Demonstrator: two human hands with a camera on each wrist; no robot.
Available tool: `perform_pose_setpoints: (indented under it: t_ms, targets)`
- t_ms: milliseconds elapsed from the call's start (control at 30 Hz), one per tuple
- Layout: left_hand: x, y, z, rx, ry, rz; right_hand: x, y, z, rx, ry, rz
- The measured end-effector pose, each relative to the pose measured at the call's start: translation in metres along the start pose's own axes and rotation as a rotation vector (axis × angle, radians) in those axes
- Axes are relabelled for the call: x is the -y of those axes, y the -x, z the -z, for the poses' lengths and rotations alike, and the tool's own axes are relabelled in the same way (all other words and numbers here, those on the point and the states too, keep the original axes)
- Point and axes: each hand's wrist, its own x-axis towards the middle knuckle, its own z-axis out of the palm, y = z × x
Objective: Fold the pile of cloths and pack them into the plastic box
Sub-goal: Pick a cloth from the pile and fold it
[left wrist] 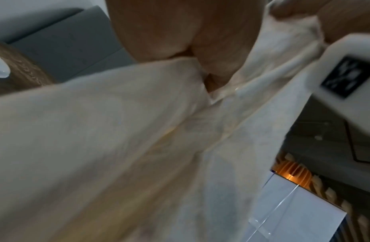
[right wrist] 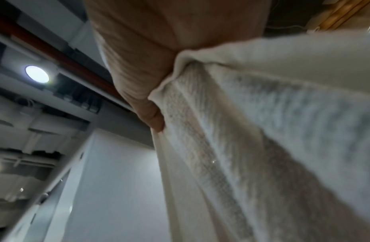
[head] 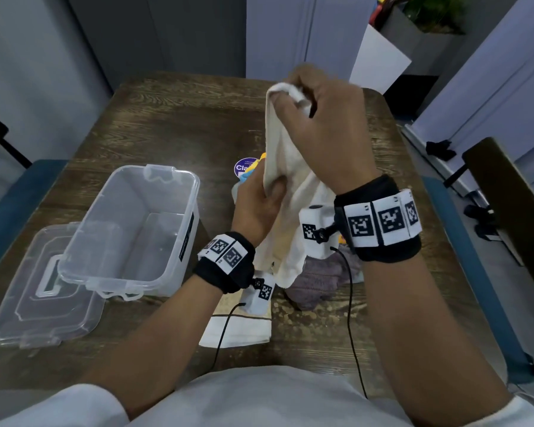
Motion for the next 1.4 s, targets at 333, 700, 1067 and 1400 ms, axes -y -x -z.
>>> perform_pose_setpoints:
  t_ms: [333,700,1067,1400]
  targets:
    - [0.072,0.0,0.057,0.087,-0.446,0.318,-0.005,-0.009,0.07,-0.489,-0.136,0.233]
    - [0.013,-0.046,0.105,0.208,-0.162,0.263,-0.059,0.028,0.082,-0.352,-0.145,-0.232]
    - [0.179,-0.005,0.062,0.668,-1.062,0.544,-0.251,0.134,-0.019,0.45,0.389,-0.922]
    - [0.233,0.042,0.103,0.372,-0.904,0.708,-0.28,0.193,-0.07,0.553,0.295,-0.999]
